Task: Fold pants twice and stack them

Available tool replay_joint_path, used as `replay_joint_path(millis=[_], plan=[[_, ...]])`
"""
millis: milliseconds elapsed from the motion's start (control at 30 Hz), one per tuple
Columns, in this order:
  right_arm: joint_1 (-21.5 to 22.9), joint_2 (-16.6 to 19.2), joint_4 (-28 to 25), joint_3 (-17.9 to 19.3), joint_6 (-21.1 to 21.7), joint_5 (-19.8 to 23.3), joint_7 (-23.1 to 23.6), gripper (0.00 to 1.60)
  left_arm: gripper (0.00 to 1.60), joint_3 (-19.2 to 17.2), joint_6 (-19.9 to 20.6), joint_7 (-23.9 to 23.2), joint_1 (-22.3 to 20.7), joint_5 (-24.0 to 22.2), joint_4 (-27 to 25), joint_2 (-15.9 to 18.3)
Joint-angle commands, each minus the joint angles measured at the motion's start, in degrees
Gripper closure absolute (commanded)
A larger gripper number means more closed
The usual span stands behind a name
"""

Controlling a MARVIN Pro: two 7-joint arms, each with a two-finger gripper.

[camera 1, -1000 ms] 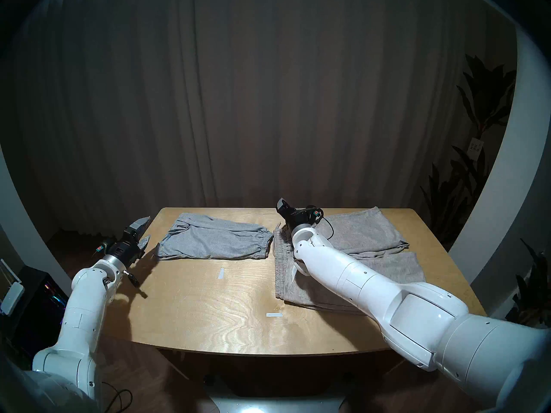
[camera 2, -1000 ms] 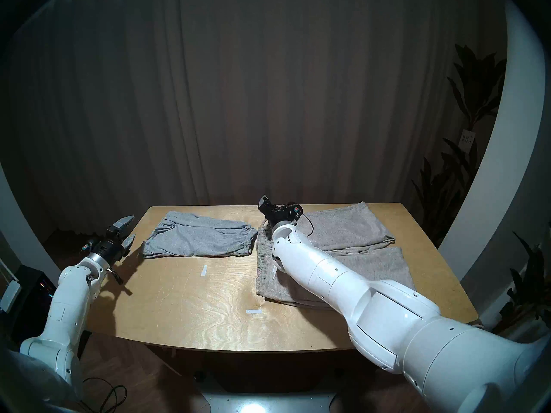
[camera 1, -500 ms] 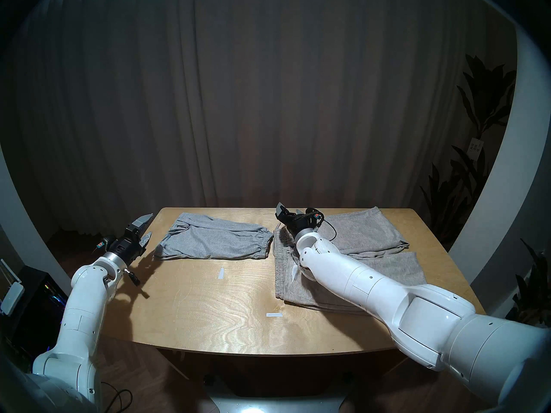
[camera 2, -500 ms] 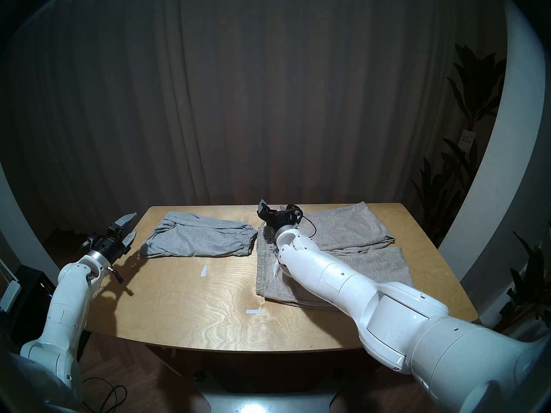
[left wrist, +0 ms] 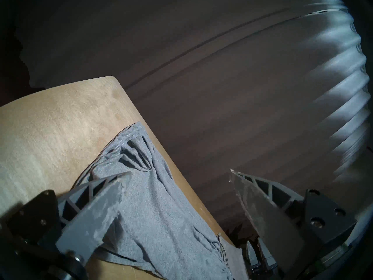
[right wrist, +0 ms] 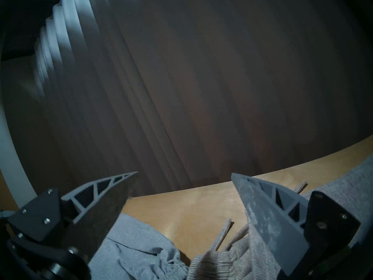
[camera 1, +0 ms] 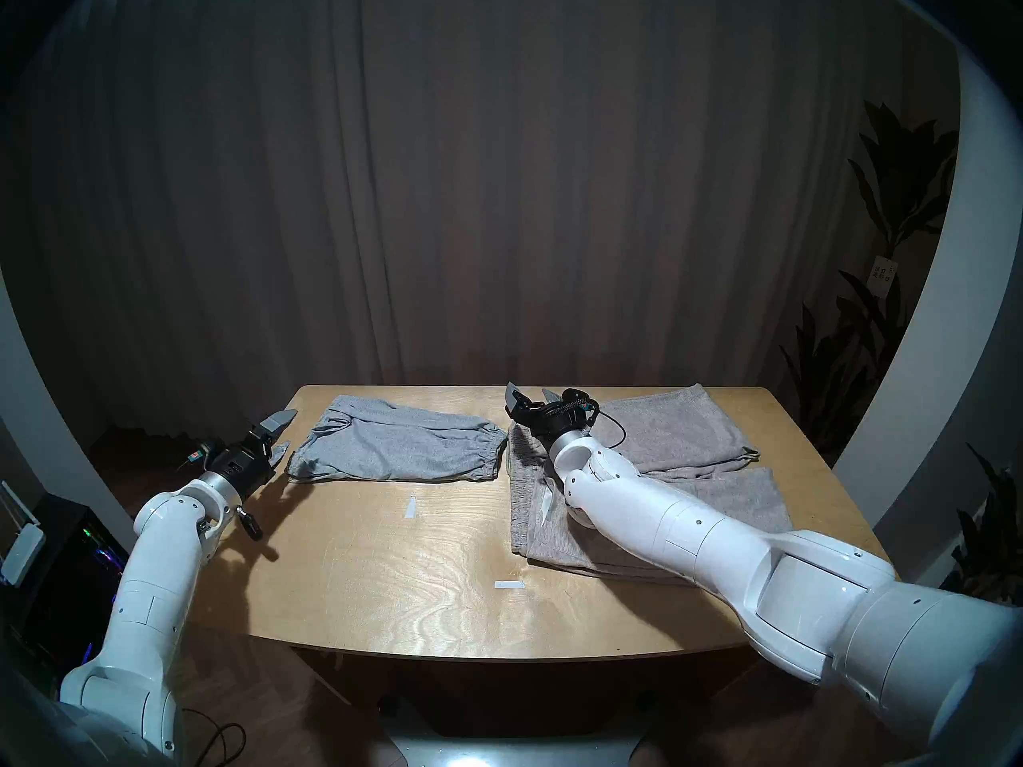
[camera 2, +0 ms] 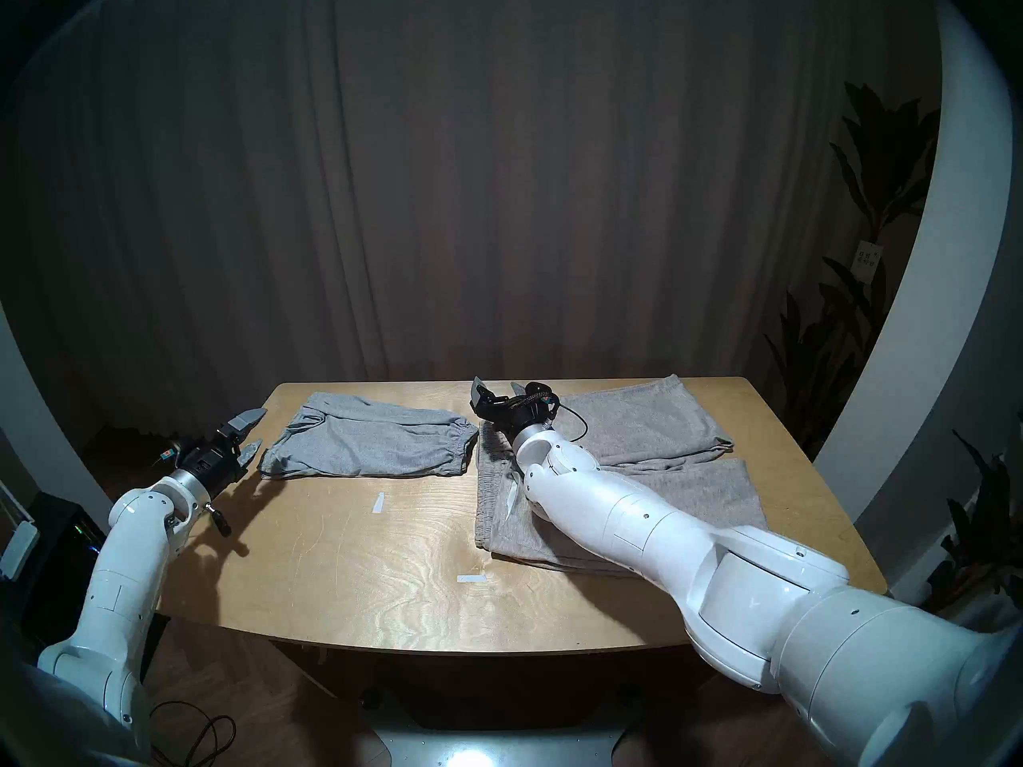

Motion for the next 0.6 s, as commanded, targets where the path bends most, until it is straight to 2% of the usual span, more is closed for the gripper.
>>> replay_joint_path(millis=[0, 300, 567], plan=[[0.81, 2.04, -2.86, -0.57, -1.28, -1.61, 1.94, 0.00, 0.00, -0.77, 0.12, 1.81, 1.34, 0.24, -2.93, 1.04], [0.86, 4.75, -4.92, -1.82, -2.02, -3.19, 3.54, 0.00, 0.00, -2.18, 0.13, 5.05, 2.49, 0.60, -6.18, 1.58], [1.08, 7.31, -6.86, -1.98, -2.81, -4.33, 4.75, 0.00, 0.00, -2.75, 0.85, 7.65, 4.02, -0.13, -9.28, 0.65]])
